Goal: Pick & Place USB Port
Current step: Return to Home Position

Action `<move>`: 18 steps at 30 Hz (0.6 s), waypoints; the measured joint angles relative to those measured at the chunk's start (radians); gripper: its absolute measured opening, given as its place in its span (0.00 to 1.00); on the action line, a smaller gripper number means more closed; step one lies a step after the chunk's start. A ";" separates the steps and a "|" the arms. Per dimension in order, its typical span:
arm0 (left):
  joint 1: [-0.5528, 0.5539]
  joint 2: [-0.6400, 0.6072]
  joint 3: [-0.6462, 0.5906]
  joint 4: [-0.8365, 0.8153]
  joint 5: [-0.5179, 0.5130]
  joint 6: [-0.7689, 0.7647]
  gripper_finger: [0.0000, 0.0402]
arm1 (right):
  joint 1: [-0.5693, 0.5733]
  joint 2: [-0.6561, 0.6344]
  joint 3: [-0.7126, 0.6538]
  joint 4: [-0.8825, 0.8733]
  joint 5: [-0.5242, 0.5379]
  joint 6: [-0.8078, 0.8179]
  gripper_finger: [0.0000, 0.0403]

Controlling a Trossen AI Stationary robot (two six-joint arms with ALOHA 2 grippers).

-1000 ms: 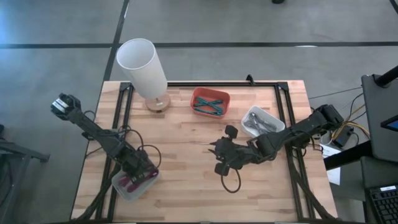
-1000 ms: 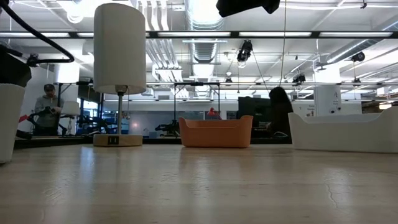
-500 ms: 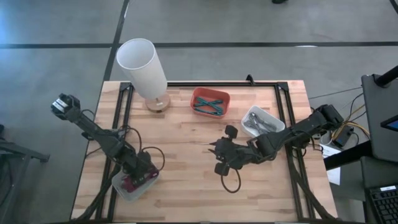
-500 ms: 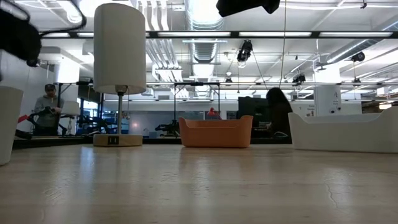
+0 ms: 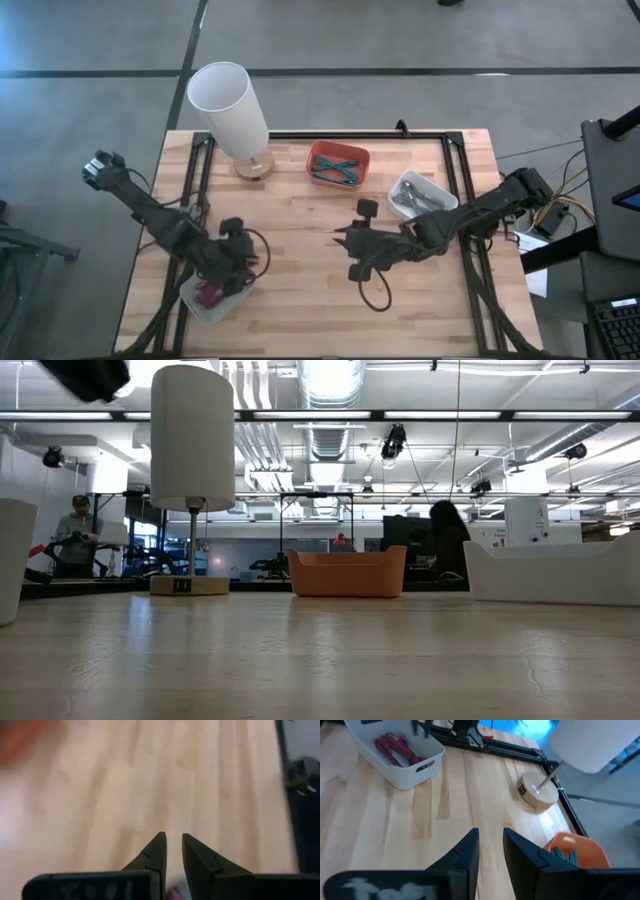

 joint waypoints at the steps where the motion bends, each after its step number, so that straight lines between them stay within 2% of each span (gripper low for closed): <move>1: 0.000 0.000 0.012 0.000 -0.045 0.044 0.13 | 0.000 -0.001 0.000 0.000 0.000 0.015 0.20; 3: 0.001 -0.001 0.029 0.001 -0.108 0.126 0.13 | 0.005 -0.001 0.000 -0.001 0.000 0.085 0.19; 7: 0.000 -0.001 0.038 -0.001 -0.173 0.222 0.13 | 0.005 -0.004 0.000 -0.013 0.000 0.066 0.18; 14: 0.000 -0.032 0.038 -0.036 -0.487 0.210 0.13 | 0.005 -0.104 0.000 -0.086 -0.001 0.061 0.20; 18: 0.000 -0.094 0.038 -0.061 -0.547 0.204 0.13 | 0.005 -0.205 -0.026 -0.091 -0.034 0.023 0.21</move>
